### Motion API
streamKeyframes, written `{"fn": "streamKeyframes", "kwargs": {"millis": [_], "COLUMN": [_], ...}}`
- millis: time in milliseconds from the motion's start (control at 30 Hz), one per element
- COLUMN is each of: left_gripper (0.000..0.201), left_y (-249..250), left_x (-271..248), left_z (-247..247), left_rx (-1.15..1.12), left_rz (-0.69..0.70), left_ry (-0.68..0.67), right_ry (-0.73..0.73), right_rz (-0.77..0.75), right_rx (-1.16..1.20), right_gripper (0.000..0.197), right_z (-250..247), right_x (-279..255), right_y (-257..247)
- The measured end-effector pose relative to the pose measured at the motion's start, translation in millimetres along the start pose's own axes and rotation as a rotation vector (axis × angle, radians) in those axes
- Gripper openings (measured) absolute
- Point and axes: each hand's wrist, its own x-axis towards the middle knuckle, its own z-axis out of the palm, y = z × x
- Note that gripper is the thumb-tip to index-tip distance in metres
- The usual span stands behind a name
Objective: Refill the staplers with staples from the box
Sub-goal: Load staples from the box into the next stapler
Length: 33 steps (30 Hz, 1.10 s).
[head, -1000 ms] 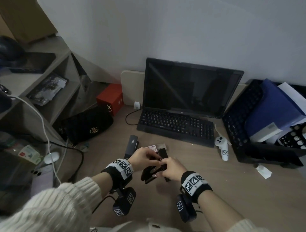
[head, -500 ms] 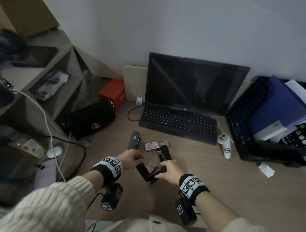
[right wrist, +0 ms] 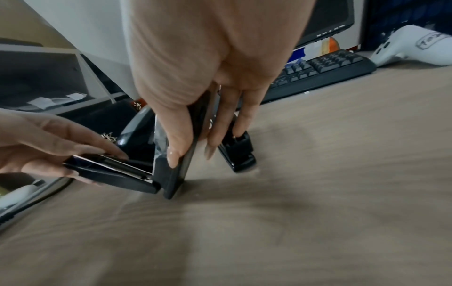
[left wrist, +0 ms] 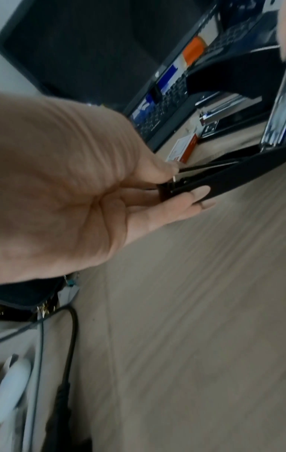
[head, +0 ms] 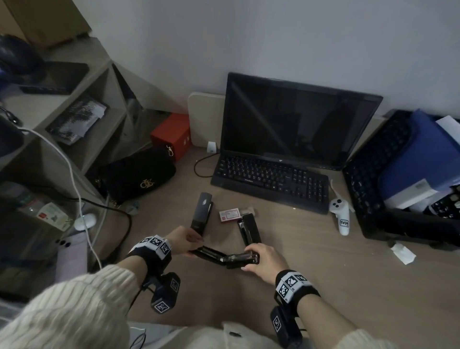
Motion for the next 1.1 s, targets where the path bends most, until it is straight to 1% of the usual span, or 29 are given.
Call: {"fn": "streamKeyframes", "kwargs": {"millis": [67,167,233,300,433,567,667,733,800,833,933,967,1000,1033,1067,1100], "left_gripper": [0.025,0.027,0.024,0.022,0.030,0.038,0.040,0.044,0.050,0.049,0.027,0.024,0.026,0.035,0.048,0.058], "left_y": [-7,-17,-20,-17,-12,-7,-6,-9,-6,-5,-7,-9,-9,-10,-9,-7], "left_x": [-1,1,2,3,8,7,4,6,6,6,9,9,9,8,6,4], "left_z": [3,5,6,8,9,15,19,17,13,12,13,15,16,17,18,18], "left_rx": [-0.038,0.024,0.054,0.086,0.172,0.333,0.545,0.561,0.597,0.614,0.683,0.709,0.739,0.760,0.782,0.790], "left_rz": [-0.013,-0.037,-0.059,-0.062,-0.068,-0.093,-0.033,0.004,-0.005,-0.025,-0.041,-0.061,-0.083,-0.112,-0.129,-0.147], "left_ry": [-0.007,-0.031,-0.054,-0.037,-0.010,-0.034,0.047,0.081,0.047,0.027,0.014,0.019,0.025,0.028,0.035,0.036], "right_ry": [-0.013,0.009,0.031,0.026,0.007,0.001,0.014,0.011,0.003,0.016,0.083,0.103,0.098,0.086,0.081,0.063], "right_rz": [0.003,-0.026,-0.051,-0.072,-0.121,-0.143,-0.205,-0.178,-0.168,-0.164,-0.152,-0.146,-0.137,-0.128,-0.126,-0.117], "right_rx": [-0.100,-0.189,-0.224,-0.272,-0.387,-0.455,-0.519,-0.559,-0.559,-0.559,-0.546,-0.535,-0.512,-0.475,-0.445,-0.434], "right_gripper": [0.041,0.041,0.039,0.040,0.040,0.036,0.034,0.033,0.037,0.037,0.036,0.034,0.031,0.027,0.026,0.027], "right_z": [0,5,7,9,15,20,27,29,29,29,28,28,27,26,25,23], "right_x": [-5,-7,-7,-6,-6,-4,-4,-4,-1,0,3,3,2,1,1,1], "right_y": [6,9,8,7,13,17,31,40,43,43,41,41,40,39,38,38]}}
